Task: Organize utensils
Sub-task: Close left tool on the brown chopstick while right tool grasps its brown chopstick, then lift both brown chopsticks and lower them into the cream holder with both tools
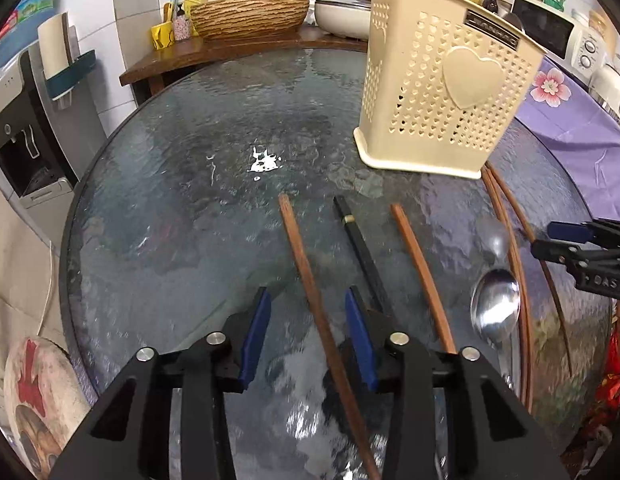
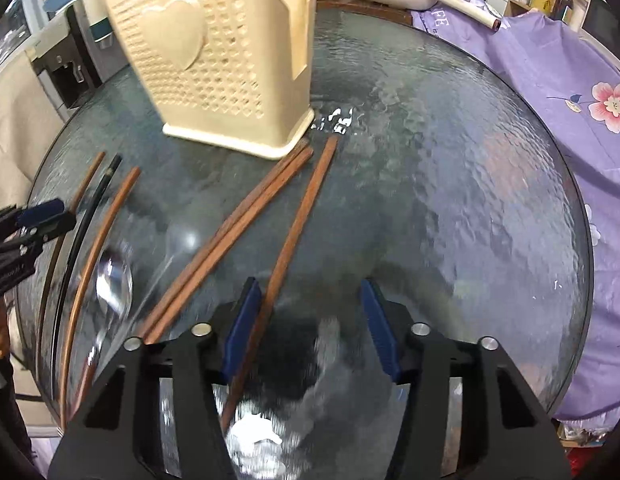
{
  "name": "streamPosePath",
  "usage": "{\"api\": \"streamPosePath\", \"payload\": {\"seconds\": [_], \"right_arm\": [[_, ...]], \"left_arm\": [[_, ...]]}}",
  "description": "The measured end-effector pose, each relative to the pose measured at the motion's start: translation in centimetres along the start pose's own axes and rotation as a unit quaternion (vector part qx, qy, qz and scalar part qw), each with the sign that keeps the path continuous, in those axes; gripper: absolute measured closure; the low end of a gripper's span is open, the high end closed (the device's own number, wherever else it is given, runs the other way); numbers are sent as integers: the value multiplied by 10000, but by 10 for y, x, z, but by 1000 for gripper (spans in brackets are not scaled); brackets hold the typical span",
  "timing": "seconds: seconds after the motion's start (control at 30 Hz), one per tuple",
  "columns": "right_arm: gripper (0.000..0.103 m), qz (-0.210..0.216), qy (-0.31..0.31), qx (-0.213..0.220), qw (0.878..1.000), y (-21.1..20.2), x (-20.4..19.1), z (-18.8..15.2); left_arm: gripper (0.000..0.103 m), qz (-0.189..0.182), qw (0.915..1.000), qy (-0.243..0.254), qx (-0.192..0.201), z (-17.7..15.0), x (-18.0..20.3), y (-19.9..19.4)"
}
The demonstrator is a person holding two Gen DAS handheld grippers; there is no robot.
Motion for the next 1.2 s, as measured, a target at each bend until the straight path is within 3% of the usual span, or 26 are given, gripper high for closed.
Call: {"api": "streamPosePath", "payload": {"seconds": [0.07,0.2,0.53,0.83,0.9,1.03,1.2], "right_arm": [[59,-33,87,-22,10000,6,4,12],[62,-118,289,16,9995,16,9,32],[71,-356,462,222,9980,33,13,62],[71,-383,471,298,9977,30,8,57],[75,-395,466,346,9975,28,6,54],[93,-426,362,400,9976,26,-5,52],[95,-459,377,414,9974,26,-9,52]], "left_arm": [[74,3,9999,-130,-51,8,-4,4],[81,12,9994,-337,-120,21,-9,12],[89,247,9994,-258,-14,29,4,19],[89,331,9990,-277,63,25,11,19],[90,391,9988,-264,88,25,13,19],[95,522,9982,-242,156,23,16,19],[95,511,9981,-319,163,23,16,19]]}}
Point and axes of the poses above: each gripper's, at about its wrist camera, not at the fingertips, and y roughly the way its jaws point, x to its right, z to its top, the point moved 1 cm from there along y, roughly the way its jaws point, and after that the axes turned 6 degrees about -y, right-handed, at the moved point
